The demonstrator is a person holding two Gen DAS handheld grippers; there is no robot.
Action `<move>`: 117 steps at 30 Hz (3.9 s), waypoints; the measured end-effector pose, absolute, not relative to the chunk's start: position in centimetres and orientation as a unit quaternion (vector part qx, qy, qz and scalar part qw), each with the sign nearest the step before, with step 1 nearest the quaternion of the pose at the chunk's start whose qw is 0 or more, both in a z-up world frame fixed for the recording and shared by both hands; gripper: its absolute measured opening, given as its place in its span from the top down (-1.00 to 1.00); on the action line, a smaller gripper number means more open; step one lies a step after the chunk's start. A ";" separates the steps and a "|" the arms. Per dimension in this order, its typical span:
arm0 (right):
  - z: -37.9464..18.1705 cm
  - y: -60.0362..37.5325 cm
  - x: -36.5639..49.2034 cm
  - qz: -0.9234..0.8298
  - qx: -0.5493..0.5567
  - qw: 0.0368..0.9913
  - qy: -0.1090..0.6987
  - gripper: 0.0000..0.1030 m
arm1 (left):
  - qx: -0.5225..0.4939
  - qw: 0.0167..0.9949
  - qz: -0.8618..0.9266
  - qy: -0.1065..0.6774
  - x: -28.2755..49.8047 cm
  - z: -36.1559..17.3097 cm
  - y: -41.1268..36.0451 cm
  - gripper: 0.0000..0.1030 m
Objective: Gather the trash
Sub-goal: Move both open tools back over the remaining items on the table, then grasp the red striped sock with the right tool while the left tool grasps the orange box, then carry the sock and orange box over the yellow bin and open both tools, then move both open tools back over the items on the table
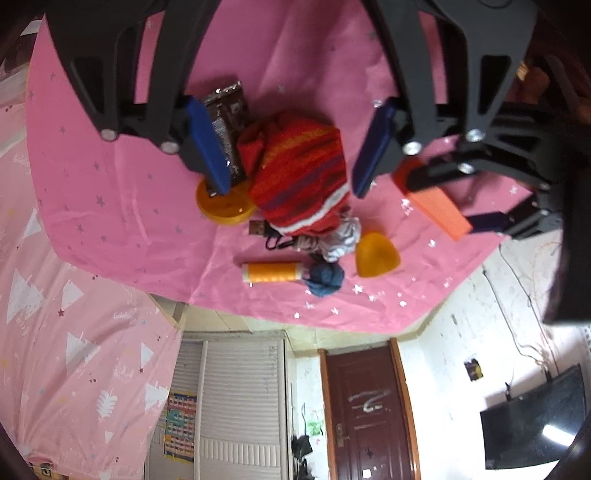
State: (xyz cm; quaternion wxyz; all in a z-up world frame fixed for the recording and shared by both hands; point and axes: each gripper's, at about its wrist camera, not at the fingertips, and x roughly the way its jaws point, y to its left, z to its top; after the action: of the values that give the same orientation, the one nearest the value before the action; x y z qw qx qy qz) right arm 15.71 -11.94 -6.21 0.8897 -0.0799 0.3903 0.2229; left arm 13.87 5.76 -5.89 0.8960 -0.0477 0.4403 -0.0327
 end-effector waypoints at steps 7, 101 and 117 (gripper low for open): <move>-7.1 -11.0 15.9 0.217 -0.098 0.884 0.403 0.53 | -0.060 0.897 -0.023 0.437 13.4 -5.8 7.1 -0.66; -12.7 -50.0 14.5 -0.055 0.160 0.899 0.404 0.35 | 0.008 0.818 -0.240 0.523 22.9 -4.0 -36.8 -0.71; -12.1 -49.3 13.9 -0.046 0.167 0.902 0.396 -0.41 | -0.006 0.828 -0.235 0.508 22.1 -2.5 -35.0 -0.82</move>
State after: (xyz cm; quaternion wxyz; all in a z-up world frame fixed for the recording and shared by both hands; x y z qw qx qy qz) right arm 13.91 -49.34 -12.07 0.9016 0.1671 0.3963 -0.0459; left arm 22.12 -35.05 -2.52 0.8285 -0.0061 0.5081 -0.2355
